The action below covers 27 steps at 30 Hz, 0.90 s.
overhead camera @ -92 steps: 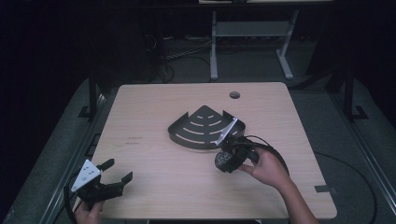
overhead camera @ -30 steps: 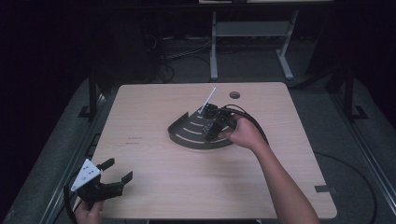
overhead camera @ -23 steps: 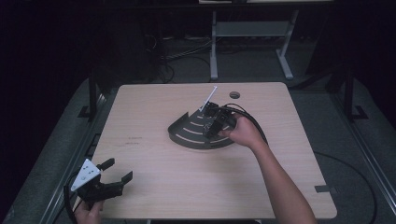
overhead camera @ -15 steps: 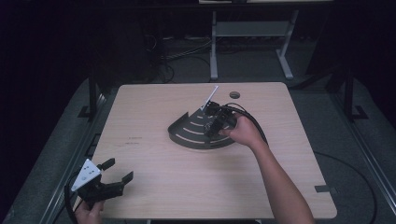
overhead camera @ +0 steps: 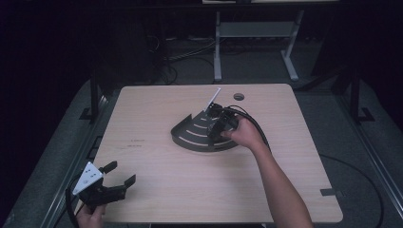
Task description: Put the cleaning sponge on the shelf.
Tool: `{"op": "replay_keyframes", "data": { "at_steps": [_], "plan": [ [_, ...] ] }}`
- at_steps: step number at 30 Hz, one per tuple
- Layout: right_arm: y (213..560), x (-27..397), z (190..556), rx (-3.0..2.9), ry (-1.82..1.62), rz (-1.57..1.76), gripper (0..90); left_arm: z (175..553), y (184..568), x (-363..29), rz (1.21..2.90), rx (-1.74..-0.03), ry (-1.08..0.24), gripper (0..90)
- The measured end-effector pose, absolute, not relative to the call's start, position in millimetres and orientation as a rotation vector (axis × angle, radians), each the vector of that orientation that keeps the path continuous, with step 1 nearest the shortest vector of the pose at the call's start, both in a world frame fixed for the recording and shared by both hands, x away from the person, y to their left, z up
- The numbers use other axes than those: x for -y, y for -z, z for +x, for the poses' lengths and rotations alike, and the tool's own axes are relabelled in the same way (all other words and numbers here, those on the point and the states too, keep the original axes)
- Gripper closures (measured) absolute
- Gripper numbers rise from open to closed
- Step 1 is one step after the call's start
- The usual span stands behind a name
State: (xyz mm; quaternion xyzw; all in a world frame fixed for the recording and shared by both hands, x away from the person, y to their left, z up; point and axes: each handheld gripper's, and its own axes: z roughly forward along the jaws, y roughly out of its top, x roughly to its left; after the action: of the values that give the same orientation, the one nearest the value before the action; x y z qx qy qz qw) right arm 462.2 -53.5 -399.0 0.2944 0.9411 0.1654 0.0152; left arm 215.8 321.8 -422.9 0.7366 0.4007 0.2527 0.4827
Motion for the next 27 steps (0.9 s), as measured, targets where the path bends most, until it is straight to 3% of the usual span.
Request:
{"op": "replay_keyframes", "data": {
  "at_steps": [27],
  "plan": [
    [419.4,45.8,472.7,-2.939,-0.491,0.975,32.8,216.7,422.7,-321.8,1.789,-0.979,-0.61,13.2]
  ]
}}
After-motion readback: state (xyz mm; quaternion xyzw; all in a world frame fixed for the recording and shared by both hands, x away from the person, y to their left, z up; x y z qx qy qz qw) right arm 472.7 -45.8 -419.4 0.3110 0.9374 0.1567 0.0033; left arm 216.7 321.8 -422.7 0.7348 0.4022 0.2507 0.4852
